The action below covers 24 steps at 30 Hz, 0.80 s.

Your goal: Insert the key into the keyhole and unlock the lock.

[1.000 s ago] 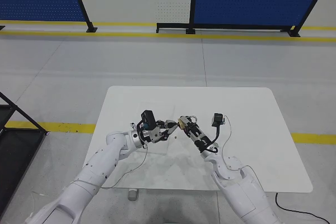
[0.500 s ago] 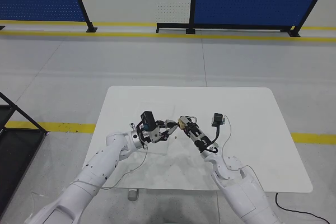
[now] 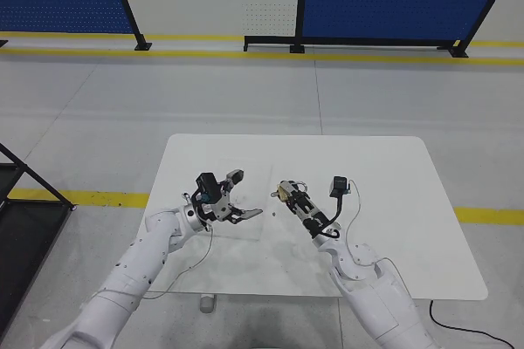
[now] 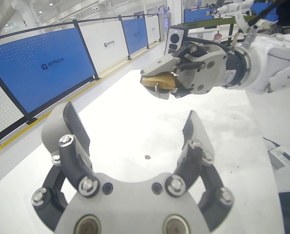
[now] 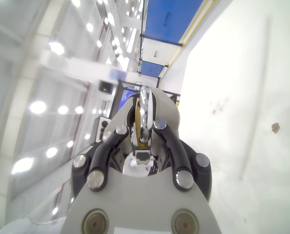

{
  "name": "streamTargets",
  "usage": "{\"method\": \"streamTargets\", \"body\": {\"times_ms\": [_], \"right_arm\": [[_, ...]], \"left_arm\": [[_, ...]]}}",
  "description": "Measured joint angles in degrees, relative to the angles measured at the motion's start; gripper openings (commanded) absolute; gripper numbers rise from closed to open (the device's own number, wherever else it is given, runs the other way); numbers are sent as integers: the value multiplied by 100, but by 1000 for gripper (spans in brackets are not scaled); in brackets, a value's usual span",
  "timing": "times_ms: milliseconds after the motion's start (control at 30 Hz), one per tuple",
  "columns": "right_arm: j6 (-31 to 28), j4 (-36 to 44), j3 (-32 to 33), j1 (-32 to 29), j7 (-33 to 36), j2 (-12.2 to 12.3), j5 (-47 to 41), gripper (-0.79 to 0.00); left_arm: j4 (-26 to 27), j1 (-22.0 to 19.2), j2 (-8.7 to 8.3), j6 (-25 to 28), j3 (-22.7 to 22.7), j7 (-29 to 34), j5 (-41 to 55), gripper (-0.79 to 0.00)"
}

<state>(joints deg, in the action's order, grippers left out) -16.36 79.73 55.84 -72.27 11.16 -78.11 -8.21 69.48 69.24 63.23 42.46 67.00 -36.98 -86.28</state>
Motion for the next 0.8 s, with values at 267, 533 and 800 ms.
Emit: {"method": "streamTargets", "body": {"times_ms": [267,533,800], "right_arm": [[0,0,0,0,0,0,0,-785],[0,0,0,0,0,0,0,-785],[356,-70,-28,63,-275,-7,471,-785]], "left_arm": [[371,468,-174,-42,613,-44,17,0],[410,547,-200,-22,705,-38,52,0],[410,547,-199,-22,705,-38,52,0]]}}
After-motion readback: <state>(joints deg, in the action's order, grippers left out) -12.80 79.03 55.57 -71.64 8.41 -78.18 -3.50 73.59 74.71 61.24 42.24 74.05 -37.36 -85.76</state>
